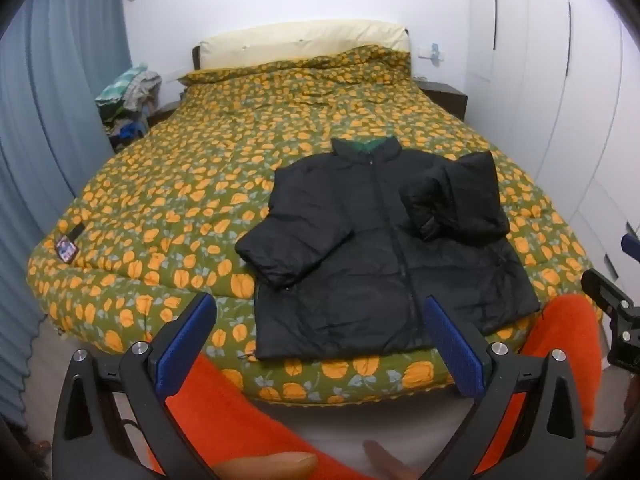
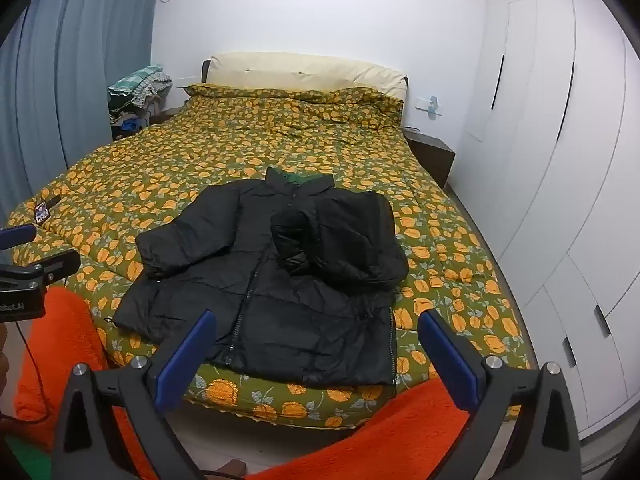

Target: Fold large clothes

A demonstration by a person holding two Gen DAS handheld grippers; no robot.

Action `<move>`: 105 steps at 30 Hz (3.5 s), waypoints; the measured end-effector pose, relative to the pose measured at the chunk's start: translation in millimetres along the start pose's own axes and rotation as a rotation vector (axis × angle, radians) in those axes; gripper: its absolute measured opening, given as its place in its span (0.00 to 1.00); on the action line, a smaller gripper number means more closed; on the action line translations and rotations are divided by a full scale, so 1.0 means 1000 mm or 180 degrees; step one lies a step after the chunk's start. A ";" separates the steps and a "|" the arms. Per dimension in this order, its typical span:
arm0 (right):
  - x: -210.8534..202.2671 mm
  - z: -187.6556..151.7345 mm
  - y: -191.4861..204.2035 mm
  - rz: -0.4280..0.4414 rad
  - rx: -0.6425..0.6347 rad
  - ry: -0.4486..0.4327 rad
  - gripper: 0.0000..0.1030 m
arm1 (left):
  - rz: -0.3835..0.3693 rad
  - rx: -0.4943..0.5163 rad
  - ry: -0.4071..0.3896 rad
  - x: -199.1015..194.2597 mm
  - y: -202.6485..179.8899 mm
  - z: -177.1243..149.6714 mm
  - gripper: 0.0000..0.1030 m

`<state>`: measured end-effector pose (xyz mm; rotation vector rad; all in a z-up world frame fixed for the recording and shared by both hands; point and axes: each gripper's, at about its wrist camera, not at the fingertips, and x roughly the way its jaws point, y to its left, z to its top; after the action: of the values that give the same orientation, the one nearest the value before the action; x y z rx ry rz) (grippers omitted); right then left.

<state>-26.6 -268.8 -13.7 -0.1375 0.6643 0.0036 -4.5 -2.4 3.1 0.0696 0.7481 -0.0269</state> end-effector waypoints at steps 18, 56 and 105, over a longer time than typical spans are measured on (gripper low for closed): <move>-0.003 -0.003 0.003 0.0039 0.0000 -0.0017 0.99 | 0.0044 -0.0023 0.0056 0.004 0.005 -0.003 1.00; -0.003 -0.004 0.007 0.0064 0.0022 -0.0009 0.99 | 0.0049 -0.0020 0.0065 0.005 0.007 -0.004 1.00; 0.002 -0.005 0.012 0.0098 0.0053 0.0046 0.99 | 0.0050 -0.0029 0.0082 0.007 0.008 -0.006 1.00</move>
<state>-28.8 -258.0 -20.5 -0.1114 0.6806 0.0267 -3.3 6.3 -5.9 0.0673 0.7732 -0.0078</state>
